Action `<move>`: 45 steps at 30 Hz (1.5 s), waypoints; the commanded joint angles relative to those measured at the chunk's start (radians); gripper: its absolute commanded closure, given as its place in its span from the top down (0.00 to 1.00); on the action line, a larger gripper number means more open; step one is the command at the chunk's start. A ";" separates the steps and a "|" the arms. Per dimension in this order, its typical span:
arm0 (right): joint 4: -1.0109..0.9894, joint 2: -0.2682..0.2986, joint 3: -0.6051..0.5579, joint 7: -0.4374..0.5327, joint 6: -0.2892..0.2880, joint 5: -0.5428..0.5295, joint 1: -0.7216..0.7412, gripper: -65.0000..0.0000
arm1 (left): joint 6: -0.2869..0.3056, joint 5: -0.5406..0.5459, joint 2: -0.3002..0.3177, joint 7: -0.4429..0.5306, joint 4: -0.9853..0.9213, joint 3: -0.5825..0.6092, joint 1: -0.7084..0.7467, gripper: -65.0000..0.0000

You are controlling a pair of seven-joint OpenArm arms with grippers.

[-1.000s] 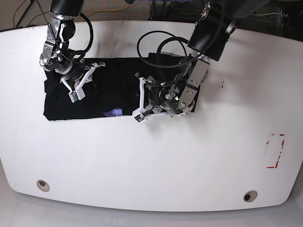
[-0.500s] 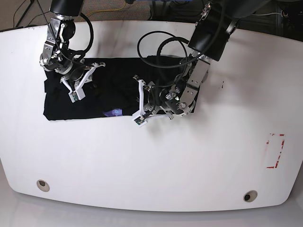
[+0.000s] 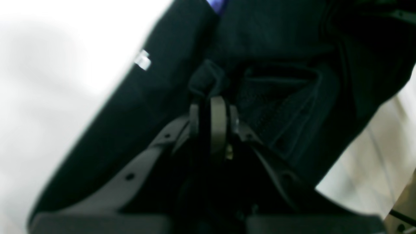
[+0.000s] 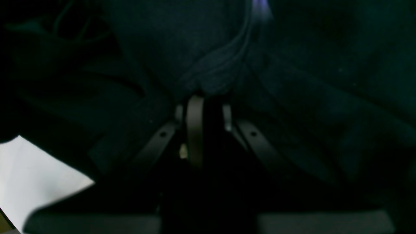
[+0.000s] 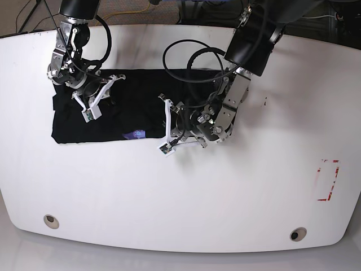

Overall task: Layout the t-shirt on the table in an organized manner, then fold the t-shirt properly
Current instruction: 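Press and smooth the folded shirt middle with the left gripper, then move the left gripper to the band's end and grasp it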

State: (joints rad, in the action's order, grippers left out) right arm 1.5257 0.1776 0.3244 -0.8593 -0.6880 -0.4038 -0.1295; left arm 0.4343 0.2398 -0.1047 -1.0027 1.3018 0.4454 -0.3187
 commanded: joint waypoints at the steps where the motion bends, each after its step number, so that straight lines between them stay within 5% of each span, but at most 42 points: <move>1: -0.007 -0.016 -0.014 -0.045 -0.010 0.015 -0.002 0.08 | -0.005 0.013 -0.013 0.023 0.032 -0.004 -0.038 0.00; 9: -0.007 -0.016 -0.014 -0.045 -0.010 0.015 0.000 0.08 | -0.087 0.013 -0.013 0.026 0.040 -0.059 -0.069 0.00; 28: -0.007 -0.016 -0.015 -0.045 -0.010 0.021 0.001 0.08 | -0.090 0.016 -0.040 0.057 -0.031 -0.064 -0.095 0.01; 32: -0.007 -0.016 -0.015 -0.045 -0.010 0.021 0.001 0.08 | -0.087 0.017 -0.042 0.054 -0.029 -0.064 -0.093 0.13; 40: -0.007 -0.016 -0.015 -0.045 -0.010 0.021 0.001 0.08 | -0.087 0.019 -0.043 0.017 -0.024 -0.064 -0.090 0.55; 45: -0.007 -0.014 -0.015 -0.045 -0.010 0.021 0.001 0.08 | -0.078 0.022 -0.052 -0.031 -0.018 -0.070 -0.095 0.65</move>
State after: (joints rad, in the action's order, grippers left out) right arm 1.5257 0.1776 0.3244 -0.8593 -0.6880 -0.4030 -0.1284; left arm 0.3470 0.2474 -0.1432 -1.0294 1.2575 0.3794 -0.3828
